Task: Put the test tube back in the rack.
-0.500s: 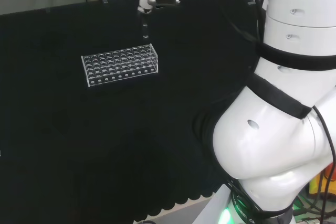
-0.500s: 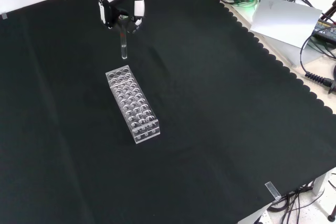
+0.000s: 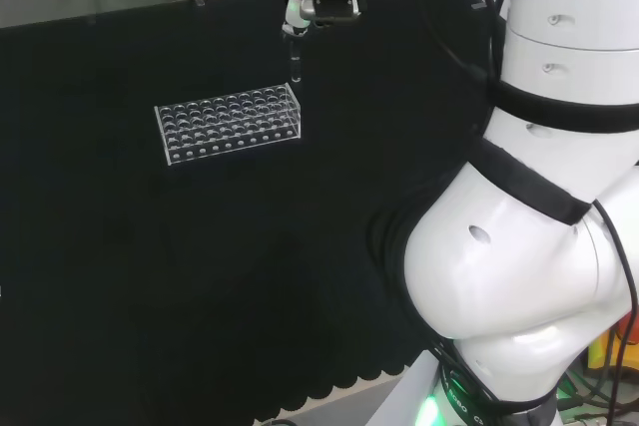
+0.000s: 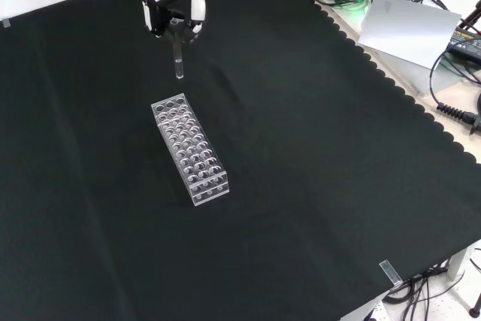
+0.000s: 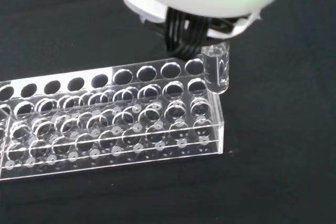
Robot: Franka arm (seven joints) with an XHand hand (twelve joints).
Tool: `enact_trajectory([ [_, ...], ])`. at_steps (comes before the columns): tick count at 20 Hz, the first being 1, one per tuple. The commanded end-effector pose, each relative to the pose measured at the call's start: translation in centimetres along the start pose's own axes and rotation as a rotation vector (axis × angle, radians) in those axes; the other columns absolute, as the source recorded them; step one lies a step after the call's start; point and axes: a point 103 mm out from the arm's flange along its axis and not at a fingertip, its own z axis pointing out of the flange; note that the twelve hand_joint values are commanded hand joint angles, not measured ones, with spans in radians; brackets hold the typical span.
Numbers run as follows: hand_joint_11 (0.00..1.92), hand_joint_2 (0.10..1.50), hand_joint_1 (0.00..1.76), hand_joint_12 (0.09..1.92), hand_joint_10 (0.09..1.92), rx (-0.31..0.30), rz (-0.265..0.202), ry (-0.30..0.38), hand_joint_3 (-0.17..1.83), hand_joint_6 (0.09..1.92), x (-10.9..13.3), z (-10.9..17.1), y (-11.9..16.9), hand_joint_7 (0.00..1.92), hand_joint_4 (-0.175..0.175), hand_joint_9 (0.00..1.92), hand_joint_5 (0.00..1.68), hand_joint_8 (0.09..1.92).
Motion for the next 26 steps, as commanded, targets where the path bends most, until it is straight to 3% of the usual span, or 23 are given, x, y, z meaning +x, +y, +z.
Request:
enact_trajectory([
  [1, 1.3, 0.57, 1.32, 0.86, 0.71, 0.011, -0.029, 0.009, 0.8, 0.69, 1.5, 0.8, 0.9, 1.33, -0.175, 1.58, 1.27, 0.69],
  [19, 1.29, 0.57, 1.32, 0.86, 0.71, 0.054, -0.017, 0.013, 0.8, 0.69, 0.5, 3.1, 2.6, 1.33, -0.175, 1.58, 1.27, 0.69],
  [21, 1.29, 0.57, 1.32, 0.86, 0.71, 0.059, -0.007, -0.006, 0.8, 0.69, 1.6, 3.2, 2.7, 1.33, -0.175, 1.58, 1.27, 0.69],
  [26, 1.29, 0.57, 1.32, 0.86, 0.71, 0.064, -0.013, 0.005, 0.8, 0.69, 1.9, 3.3, 2.9, 1.33, -0.175, 1.58, 1.27, 0.69],
])
